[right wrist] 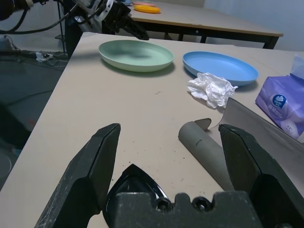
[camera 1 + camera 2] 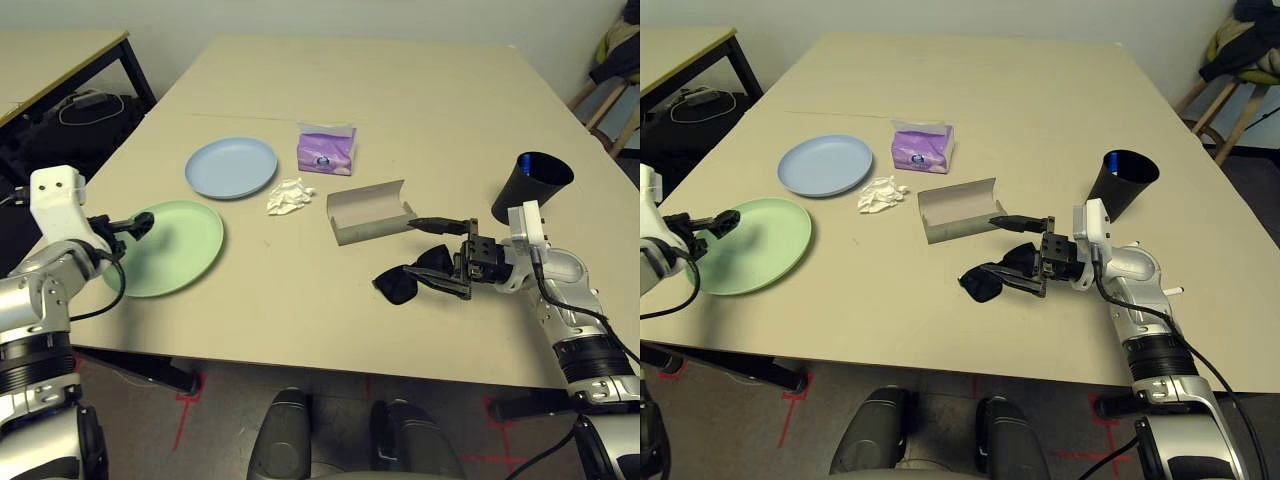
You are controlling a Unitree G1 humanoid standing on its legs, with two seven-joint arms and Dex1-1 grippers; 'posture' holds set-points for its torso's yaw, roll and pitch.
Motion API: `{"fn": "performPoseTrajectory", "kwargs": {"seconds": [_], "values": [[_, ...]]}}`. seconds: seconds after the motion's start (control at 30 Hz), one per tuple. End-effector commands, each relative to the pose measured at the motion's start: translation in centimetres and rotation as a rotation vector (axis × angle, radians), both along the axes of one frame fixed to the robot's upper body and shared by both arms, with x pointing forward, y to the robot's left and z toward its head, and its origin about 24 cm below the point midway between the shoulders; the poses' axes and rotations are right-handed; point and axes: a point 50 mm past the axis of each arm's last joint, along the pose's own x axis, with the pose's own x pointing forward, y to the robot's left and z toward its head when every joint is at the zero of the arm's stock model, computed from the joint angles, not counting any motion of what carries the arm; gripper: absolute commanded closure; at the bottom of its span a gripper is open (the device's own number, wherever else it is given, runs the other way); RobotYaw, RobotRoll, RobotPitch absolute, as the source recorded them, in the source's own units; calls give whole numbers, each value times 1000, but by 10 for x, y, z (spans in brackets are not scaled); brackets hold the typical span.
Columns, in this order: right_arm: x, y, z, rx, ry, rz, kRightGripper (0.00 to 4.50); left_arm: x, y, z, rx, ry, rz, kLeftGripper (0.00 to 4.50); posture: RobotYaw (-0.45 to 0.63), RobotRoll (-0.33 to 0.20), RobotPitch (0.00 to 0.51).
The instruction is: Organize and tidy the items on the table.
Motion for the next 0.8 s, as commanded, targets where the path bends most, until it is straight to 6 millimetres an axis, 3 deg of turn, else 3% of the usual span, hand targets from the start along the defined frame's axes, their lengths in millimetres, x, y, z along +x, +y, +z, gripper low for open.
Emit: {"fn": "performPoseTrajectory", "kwargs": {"seconds": [0.03,0.33,0.43,0.7,0.73,0.8], "values": [[-2,0,1,4,-15,-4,40,-4,12,-9,34,82,53,0,287,0,63],[-3,1,0,10,-17,-8,40,-11,18,-19,0,139,63,0,283,0,67],[-3,1,0,10,-18,-11,0,-12,18,-20,-15,137,59,955,283,0,66],[-1,1,2,5,-26,-20,0,-13,15,-22,-38,140,42,4175,282,0,64],[-1,1,2,4,-27,-22,0,-13,15,-22,-39,141,41,4478,281,0,60],[0,1,2,4,-28,-24,0,-13,14,-22,-41,141,38,4478,282,0,60]]}}
